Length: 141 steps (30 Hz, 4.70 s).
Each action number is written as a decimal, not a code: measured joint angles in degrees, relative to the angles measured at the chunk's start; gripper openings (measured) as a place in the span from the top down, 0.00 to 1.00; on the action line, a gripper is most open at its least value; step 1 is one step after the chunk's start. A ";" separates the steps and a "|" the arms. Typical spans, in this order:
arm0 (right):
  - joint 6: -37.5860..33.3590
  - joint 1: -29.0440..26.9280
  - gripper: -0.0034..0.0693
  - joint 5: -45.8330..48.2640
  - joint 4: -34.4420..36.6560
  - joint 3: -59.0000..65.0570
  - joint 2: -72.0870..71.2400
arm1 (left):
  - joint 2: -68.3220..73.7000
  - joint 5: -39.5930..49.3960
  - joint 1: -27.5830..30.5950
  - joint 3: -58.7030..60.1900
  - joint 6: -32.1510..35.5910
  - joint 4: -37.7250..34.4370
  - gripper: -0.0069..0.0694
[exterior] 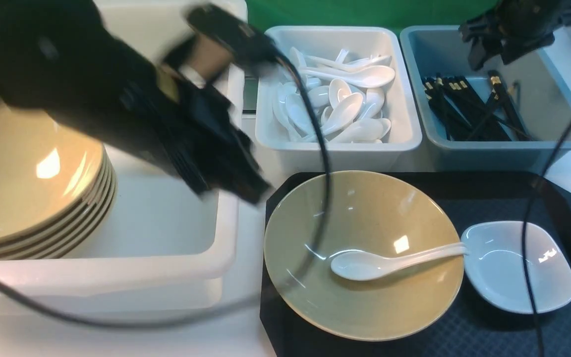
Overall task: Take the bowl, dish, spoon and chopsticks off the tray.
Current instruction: Use the right arm to put the chopsticks into the small storage box on the right, then use the right arm to grab the soup spoon in the middle, then use the right arm to put the soup spoon into the small storage box in the middle, then use the left arm to grab the yellow noodle bowl on the left, then use the left arm to put the noodle bowl into the large storage box on the left
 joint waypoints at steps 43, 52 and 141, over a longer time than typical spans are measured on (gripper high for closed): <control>-26.09 30.52 0.63 -4.95 -15.59 40.77 -9.23 | -16.90 2.68 6.63 14.06 12.46 -9.17 0.92; -16.62 27.21 0.63 -11.83 -15.45 20.89 -12.46 | -16.90 2.84 6.63 14.06 12.57 -9.46 0.92; -27.81 40.50 0.90 -15.79 16.87 37.45 -42.79 | -5.26 9.28 72.50 -2.13 -1.20 -27.45 0.90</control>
